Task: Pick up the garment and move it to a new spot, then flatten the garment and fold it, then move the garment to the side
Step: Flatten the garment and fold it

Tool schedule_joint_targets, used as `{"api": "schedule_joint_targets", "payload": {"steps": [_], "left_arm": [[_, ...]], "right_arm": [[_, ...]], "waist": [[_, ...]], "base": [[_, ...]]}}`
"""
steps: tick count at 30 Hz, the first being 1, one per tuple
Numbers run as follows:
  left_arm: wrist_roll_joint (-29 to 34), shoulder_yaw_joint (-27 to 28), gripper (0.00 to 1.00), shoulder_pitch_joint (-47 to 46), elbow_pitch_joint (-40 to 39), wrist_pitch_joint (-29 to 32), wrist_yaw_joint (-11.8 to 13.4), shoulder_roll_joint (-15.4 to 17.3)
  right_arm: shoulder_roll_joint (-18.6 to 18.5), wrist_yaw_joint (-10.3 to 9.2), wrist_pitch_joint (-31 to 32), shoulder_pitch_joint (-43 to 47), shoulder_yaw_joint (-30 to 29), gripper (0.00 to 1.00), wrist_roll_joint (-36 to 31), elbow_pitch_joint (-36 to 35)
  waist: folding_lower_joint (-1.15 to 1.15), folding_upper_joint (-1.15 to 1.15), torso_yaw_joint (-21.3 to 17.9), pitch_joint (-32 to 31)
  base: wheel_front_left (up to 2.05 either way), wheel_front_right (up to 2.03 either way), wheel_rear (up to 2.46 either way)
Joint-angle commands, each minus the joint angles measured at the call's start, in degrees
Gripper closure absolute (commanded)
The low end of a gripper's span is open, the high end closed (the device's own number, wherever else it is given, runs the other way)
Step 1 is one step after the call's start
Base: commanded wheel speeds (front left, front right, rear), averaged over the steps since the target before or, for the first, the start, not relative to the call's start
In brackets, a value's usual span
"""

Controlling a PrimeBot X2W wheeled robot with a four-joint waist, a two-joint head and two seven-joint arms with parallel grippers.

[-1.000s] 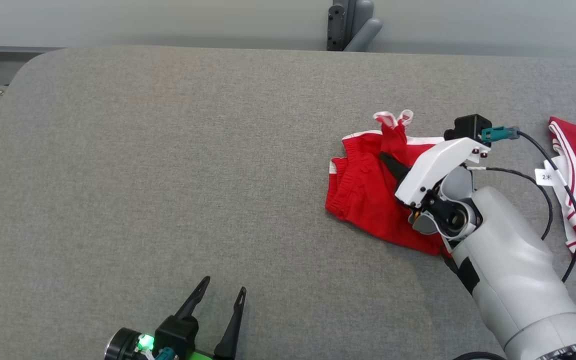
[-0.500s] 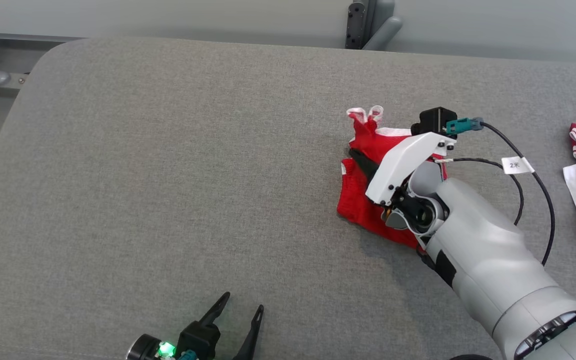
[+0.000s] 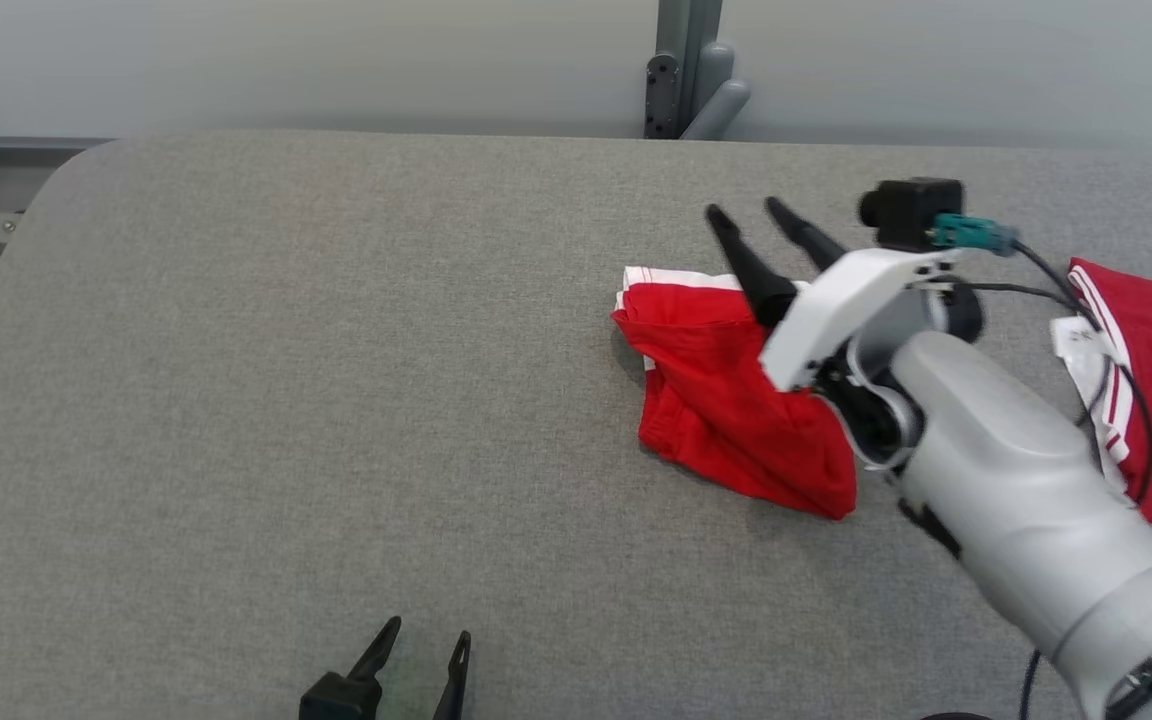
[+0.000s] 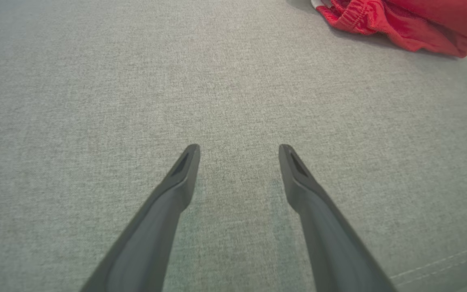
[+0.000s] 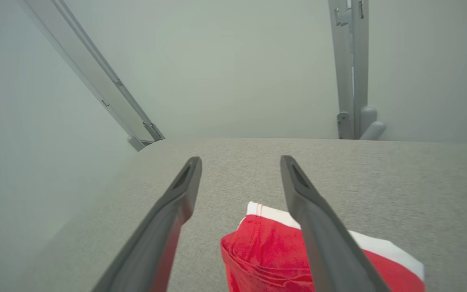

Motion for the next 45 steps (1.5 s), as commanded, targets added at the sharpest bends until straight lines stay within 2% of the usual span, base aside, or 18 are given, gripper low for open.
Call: {"api": "schedule_joint_targets", "payload": {"steps": [1,5,6,7,8,12,14,18,21,29,37,45], "left_arm": [[-0.5,0.58,0.0,1.2,-0.36,-0.13,0.47,-0.22],[-0.44,1.61,0.0,2.97,-1.78,-0.13,1.01,-1.12],[-0.42,1.76,0.0,3.28,-2.09,-0.13,1.07,-1.3],[-0.33,1.83,0.0,3.48,-2.4,-0.13,1.12,-1.54],[-0.18,1.88,0.0,3.56,-2.87,-0.13,1.08,-1.78],[0.27,1.74,0.0,1.74,-3.7,-0.13,0.09,-2.51],[0.61,1.46,0.0,0.09,-4.04,-0.13,-0.48,-2.88],[0.86,1.01,0.0,-1.72,-3.52,-0.13,-1.36,-3.5],[0.53,0.98,0.0,-2.83,-2.51,-0.13,-2.02,-3.81],[1.02,1.9,0.0,-3.13,-1.06,-0.13,-2.62,-4.18],[1.43,2.59,0.0,-2.74,-0.81,-0.13,-2.82,-4.29],[1.9,2.61,0.0,-3.45,-0.03,-0.13,-3.39,-4.39]], "right_arm": [[-3.07,-0.03,-2.28,2.0,-0.27,0.0,-2.54,-0.67],[-10.25,-0.02,-5.95,6.07,-5.75,0.02,-10.87,-2.22],[-11.03,-0.02,-6.14,7.65,-7.56,0.52,-12.73,-2.37],[-11.47,-0.02,-6.25,9.4,-9.64,0.85,-14.25,-2.17],[-11.93,-0.02,-6.25,10.55,-11.77,1.0,-16.86,-2.7],[-11.12,-0.02,-6.27,15.56,-19.58,1.0,-25.12,-6.43],[-10.53,-0.03,-6.28,17.08,-21.81,1.0,-31.73,-9.85],[-6.4,-0.04,-6.25,21.15,-25.77,1.0,-40.1,-13.48],[-3.45,-0.04,-6.25,22.57,-26.1,1.0,-43.92,-13.86],[0.15,-0.05,-6.26,22.06,-27.06,1.0,-45.98,-10.71],[0.4,-0.05,-6.26,20.57,-29.21,1.0,-46.5,-8.69],[0.33,-0.05,-6.26,17.77,-28.82,1.0,-47.49,-2.03]], "waist": [[0.0,0.69,-1.77,-1.64],[0.0,0.69,-2.74,-2.47],[0.0,0.69,-2.91,-2.46],[0.0,0.69,-3.03,-2.28],[0.0,0.69,-3.08,-1.83],[0.0,0.69,-2.32,1.18],[0.0,0.69,-1.53,3.37],[0.0,0.69,0.46,6.2],[0.0,0.69,1.8,7.29],[0.0,0.69,3.65,7.08],[0.0,0.69,4.19,6.81],[0.0,0.69,5.03,7.59]], "base": [[0.0,0.0,0.0],[0.0,0.0,0.0],[0.0,0.0,0.0],[0.0,0.0,0.0],[0.0,0.0,0.0],[0.0,0.0,0.0],[0.0,0.0,0.0],[0.0,0.0,0.0],[0.0,0.0,0.0],[0.0,0.0,0.0],[0.0,0.0,0.0],[0.0,0.0,0.0]]}}
